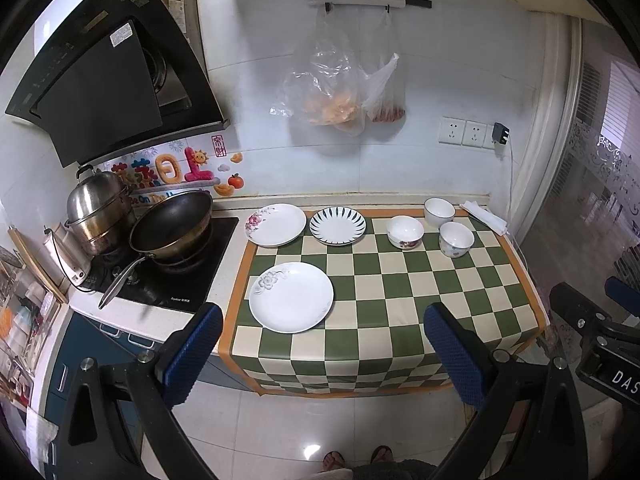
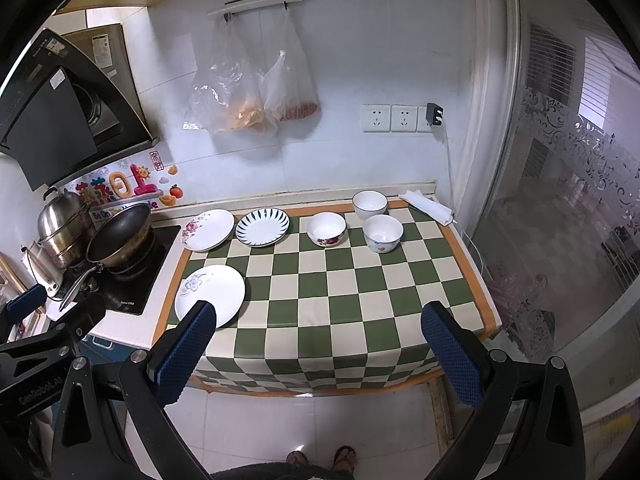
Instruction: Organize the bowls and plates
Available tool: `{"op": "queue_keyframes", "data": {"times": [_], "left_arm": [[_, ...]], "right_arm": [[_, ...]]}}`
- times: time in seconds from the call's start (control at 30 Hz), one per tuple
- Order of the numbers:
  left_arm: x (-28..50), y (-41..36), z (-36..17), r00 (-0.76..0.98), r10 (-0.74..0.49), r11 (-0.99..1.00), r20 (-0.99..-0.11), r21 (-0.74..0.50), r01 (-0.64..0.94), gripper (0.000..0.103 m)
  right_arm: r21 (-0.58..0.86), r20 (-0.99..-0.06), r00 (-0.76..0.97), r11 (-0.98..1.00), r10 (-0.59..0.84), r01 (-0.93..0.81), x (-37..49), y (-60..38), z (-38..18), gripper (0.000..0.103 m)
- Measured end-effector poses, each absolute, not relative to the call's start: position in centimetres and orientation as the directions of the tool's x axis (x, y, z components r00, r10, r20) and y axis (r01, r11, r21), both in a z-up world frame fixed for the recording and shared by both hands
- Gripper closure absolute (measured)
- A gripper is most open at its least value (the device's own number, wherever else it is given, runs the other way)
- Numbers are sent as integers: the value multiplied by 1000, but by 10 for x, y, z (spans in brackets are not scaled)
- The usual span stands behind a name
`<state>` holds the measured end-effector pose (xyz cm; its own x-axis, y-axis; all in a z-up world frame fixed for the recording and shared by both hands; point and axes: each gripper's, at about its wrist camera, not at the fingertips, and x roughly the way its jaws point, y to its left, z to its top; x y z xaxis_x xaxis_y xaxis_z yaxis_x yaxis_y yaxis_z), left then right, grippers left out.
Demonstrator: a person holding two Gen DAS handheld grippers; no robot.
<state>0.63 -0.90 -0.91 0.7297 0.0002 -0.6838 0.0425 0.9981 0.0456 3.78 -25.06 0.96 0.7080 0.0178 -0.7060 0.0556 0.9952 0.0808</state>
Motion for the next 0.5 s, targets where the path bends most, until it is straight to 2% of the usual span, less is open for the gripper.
{"op": "queue_keyframes", "data": {"times": [0.5], "left_arm": [[7,-8,-8,731,-1,998,-683,45,44,0]], "right_arm": [[81,-706,708,995,18,55,40,-250,12,0]]}}
